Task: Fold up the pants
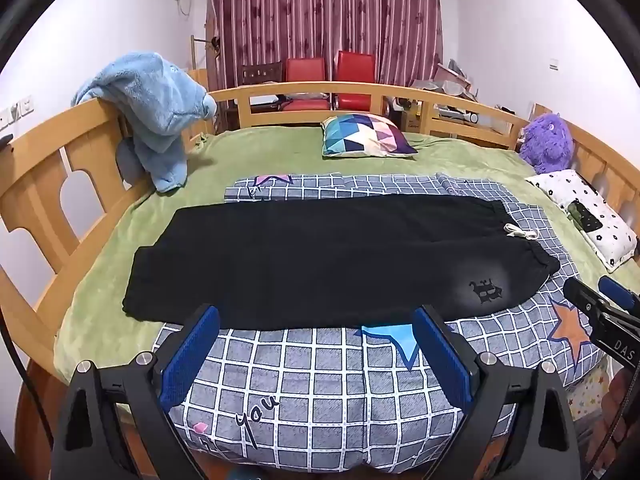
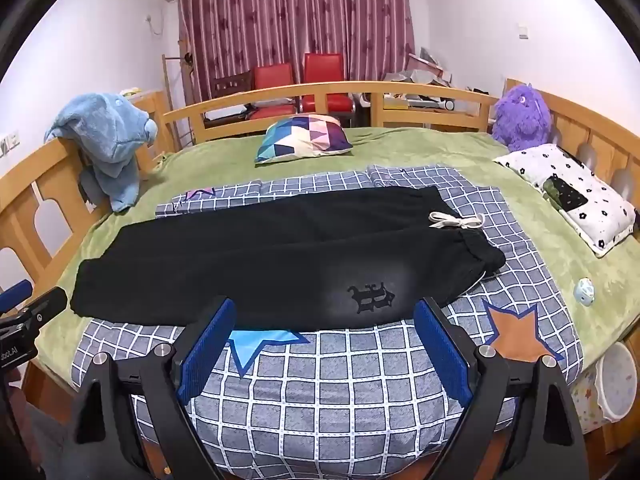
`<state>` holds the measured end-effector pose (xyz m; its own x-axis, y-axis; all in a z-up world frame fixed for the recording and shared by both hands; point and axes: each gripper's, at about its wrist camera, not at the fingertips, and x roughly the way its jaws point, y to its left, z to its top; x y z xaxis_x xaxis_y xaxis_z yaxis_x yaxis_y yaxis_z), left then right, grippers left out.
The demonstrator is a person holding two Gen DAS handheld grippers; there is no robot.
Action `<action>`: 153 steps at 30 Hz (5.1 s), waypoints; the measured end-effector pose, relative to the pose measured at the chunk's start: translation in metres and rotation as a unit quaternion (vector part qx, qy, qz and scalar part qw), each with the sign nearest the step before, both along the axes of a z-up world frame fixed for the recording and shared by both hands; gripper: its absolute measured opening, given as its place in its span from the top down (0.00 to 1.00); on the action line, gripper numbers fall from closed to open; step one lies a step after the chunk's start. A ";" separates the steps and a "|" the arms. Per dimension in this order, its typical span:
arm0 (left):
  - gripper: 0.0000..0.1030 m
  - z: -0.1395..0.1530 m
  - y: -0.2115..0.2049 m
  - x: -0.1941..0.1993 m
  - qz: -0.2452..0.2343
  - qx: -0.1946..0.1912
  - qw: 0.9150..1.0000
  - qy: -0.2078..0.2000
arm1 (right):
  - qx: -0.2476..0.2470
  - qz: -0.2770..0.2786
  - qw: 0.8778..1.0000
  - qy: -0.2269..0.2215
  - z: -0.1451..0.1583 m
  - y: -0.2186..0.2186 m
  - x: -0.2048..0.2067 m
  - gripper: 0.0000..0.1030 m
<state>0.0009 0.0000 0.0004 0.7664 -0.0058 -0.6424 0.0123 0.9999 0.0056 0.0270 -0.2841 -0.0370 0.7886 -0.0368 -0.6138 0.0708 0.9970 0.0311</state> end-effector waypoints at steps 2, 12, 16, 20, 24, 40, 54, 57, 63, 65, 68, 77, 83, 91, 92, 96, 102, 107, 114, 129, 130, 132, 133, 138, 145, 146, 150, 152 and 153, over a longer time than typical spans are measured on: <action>0.05 0.001 0.000 0.000 -0.002 0.000 1.000 -0.003 | -0.006 0.000 1.000 0.004 0.000 0.000 0.001 0.13; 0.05 -0.011 0.000 0.001 0.004 -0.008 1.000 0.002 | 0.009 -0.004 1.000 -0.001 -0.001 0.002 0.001 0.13; 0.05 -0.012 -0.001 0.001 0.004 -0.009 1.000 0.002 | 0.016 -0.003 1.000 -0.004 0.003 -0.002 -0.002 0.13; 0.05 -0.012 -0.002 0.001 0.004 -0.009 1.000 0.002 | 0.013 -0.002 1.000 -0.005 0.001 -0.001 -0.002 0.13; 0.05 -0.012 -0.003 0.001 0.003 -0.009 1.000 0.001 | 0.009 -0.002 1.000 -0.004 0.002 0.002 -0.002 0.13; 0.05 -0.011 -0.003 0.001 0.001 -0.015 1.000 0.002 | 0.016 -0.004 1.000 -0.007 0.003 0.000 -0.001 0.13; 0.05 -0.012 -0.002 -0.002 -0.002 -0.021 1.000 0.007 | 0.017 0.002 1.000 -0.001 0.003 0.000 -0.001 0.13; 0.05 -0.012 -0.004 -0.002 -0.002 -0.022 1.000 0.007 | 0.015 0.001 1.000 0.000 0.003 0.001 0.000 0.13; 0.05 -0.013 -0.005 -0.002 -0.003 -0.022 1.000 0.008 | 0.012 0.000 1.000 0.002 0.002 0.000 0.000 0.13; 0.05 -0.012 -0.004 -0.002 -0.004 -0.022 1.000 0.008 | 0.011 -0.001 1.000 0.003 0.001 -0.001 0.000 0.13; 0.05 -0.013 -0.005 -0.001 -0.004 -0.022 1.000 0.009 | 0.010 -0.001 1.000 0.002 0.001 -0.001 0.000 0.13; 0.05 -0.012 -0.004 0.000 -0.004 -0.022 1.000 0.009 | 0.010 0.000 1.000 0.000 -0.001 -0.002 -0.003 0.13; 0.05 -0.013 -0.005 -0.001 -0.005 -0.022 1.000 0.010 | 0.007 0.000 1.000 -0.002 -0.001 -0.001 -0.004 0.13; 0.05 -0.013 -0.006 -0.001 -0.006 -0.028 1.000 0.008 | 0.013 -0.002 1.000 -0.002 -0.001 -0.002 -0.004 0.13; 0.05 -0.014 -0.007 -0.001 -0.009 -0.031 0.999 0.007 | 0.010 -0.003 1.000 -0.005 0.000 -0.002 -0.004 0.12; 0.05 -0.013 -0.002 0.000 -0.010 -0.042 0.999 0.009 | -0.014 -0.017 1.000 -0.013 0.000 0.001 -0.008 0.08; 0.05 -0.009 0.001 -0.003 -0.005 -0.043 0.999 0.010 | 0.002 -0.014 0.999 -0.053 0.002 -0.009 -0.018 0.06; 0.05 -0.009 0.003 -0.005 -0.008 -0.045 0.999 0.010 | 0.025 -0.004 0.998 -0.055 0.001 -0.019 -0.017 0.06; 0.05 -0.018 0.022 0.005 -0.003 -0.091 0.996 0.002 | 0.066 0.014 0.997 -0.044 -0.016 -0.036 -0.008 0.07; 0.09 -0.096 0.110 0.065 0.088 -0.142 0.985 0.036 | 0.076 0.001 0.997 0.000 -0.081 -0.082 0.039 0.25; 0.09 -0.102 0.114 0.066 0.091 -0.151 0.984 0.040 | 0.084 -0.006 0.996 0.013 -0.089 -0.088 0.045 0.28; 0.10 -0.116 0.123 0.073 0.092 -0.167 0.980 0.053 | 0.107 -0.008 0.994 0.035 -0.105 -0.097 0.058 0.32; 0.10 -0.120 0.125 0.075 0.091 -0.170 0.980 0.057 | 0.113 -0.009 0.993 0.039 -0.110 -0.099 0.061 0.32; 0.10 -0.144 0.137 0.088 0.108 -0.187 0.974 0.071 | 0.123 -0.024 0.990 0.059 -0.126 -0.106 0.065 0.32; 0.19 -0.165 0.147 0.098 0.111 -0.215 0.966 0.089 | 0.127 -0.013 0.991 0.037 -0.119 -0.109 0.057 0.32; 0.22 -0.166 0.148 0.098 0.112 -0.219 0.965 0.089 | 0.127 -0.011 0.991 0.034 -0.120 -0.110 0.057 0.32; 0.31 -0.176 0.159 0.097 0.121 -0.249 0.957 0.085 | 0.139 -0.019 0.990 0.027 -0.132 -0.116 0.066 0.32; 0.32 -0.182 0.166 0.099 0.124 -0.257 0.954 0.088 | 0.155 -0.030 0.987 0.033 -0.143 -0.123 0.074 0.32; 0.32 -0.184 0.168 0.100 0.124 -0.259 0.954 0.088 | 0.164 -0.035 0.985 0.037 -0.149 -0.127 0.078 0.33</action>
<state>0.1012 0.1678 -0.1839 0.6655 -0.1901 -0.7218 -0.2706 0.8398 -0.4707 0.1051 -0.4109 -0.1858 0.7441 0.1194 -0.6574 0.1539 0.9268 0.3425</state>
